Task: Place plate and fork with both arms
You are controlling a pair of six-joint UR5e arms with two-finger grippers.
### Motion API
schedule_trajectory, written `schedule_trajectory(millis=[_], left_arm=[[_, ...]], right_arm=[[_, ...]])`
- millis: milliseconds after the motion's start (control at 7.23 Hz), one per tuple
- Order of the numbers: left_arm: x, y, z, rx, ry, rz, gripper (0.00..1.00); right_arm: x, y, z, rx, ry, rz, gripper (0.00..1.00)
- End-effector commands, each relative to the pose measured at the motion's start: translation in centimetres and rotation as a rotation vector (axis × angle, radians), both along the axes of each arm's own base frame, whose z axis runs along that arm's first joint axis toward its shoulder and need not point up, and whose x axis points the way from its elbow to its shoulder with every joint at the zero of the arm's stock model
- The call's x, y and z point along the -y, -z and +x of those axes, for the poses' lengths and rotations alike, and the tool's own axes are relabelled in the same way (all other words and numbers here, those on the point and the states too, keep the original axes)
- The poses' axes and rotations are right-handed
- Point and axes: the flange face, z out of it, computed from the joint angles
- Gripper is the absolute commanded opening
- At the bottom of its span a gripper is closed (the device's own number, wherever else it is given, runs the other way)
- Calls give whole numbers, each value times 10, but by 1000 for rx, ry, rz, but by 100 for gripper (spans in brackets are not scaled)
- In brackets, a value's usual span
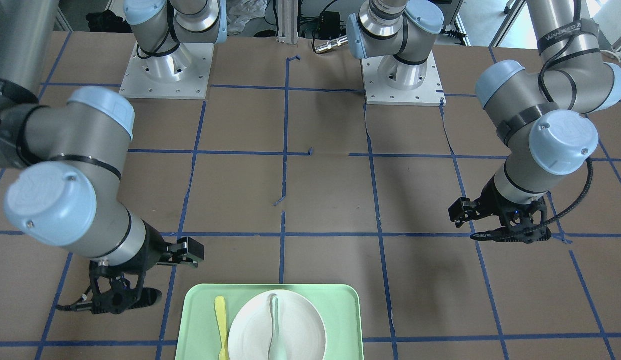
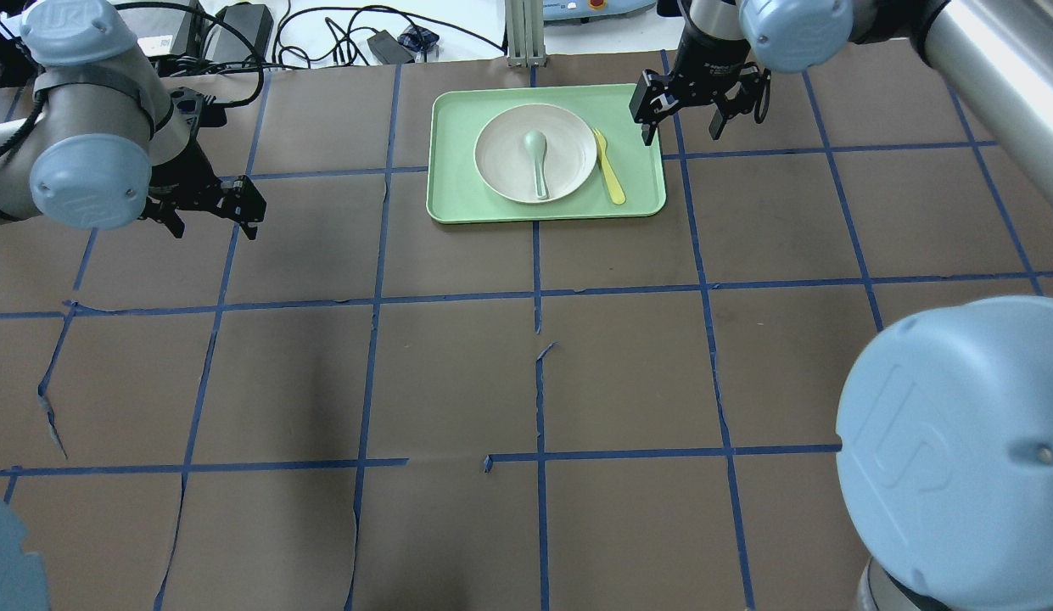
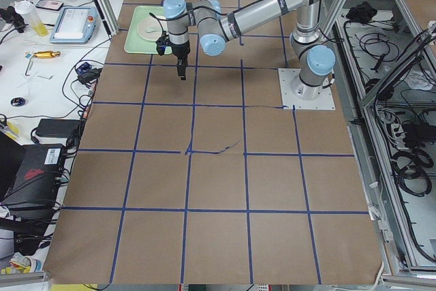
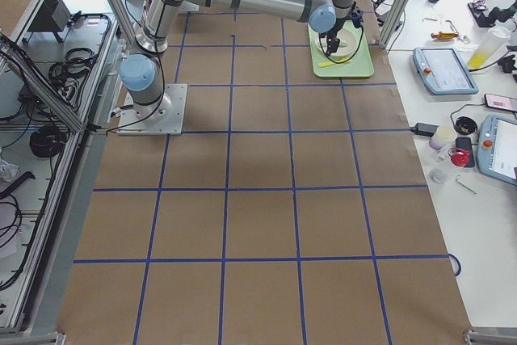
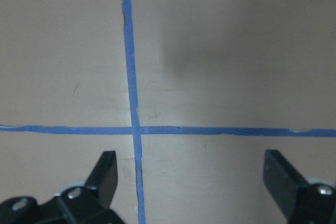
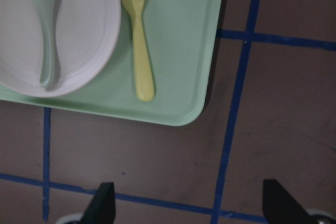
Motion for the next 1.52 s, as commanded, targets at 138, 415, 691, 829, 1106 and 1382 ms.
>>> schedule_trajectory(millis=[138, 415, 691, 829, 1106, 1382], left_arm=[[-10, -54, -41, 20, -108, 45, 100], [-21, -84, -82, -21, -143, 87, 100], [-8, -134, -94, -120, -151, 70, 100], [-9, -145, -84, -92, -145, 52, 100], [-2, -139, -74, -63, -16, 52, 100], [-1, -134, -100, -131, -37, 50, 100]], right_arm=[[-74, -89, -20, -137, 12, 73, 100], [-94, -108, -20, -126, 10, 104, 100], [-98, -112, -20, -127, 10, 98, 100], [-100, -106, -16, -125, 4, 110, 100], [-118, -103, -15, -122, 6, 96, 100], [-123, -109, -13, -123, 0, 70, 100]])
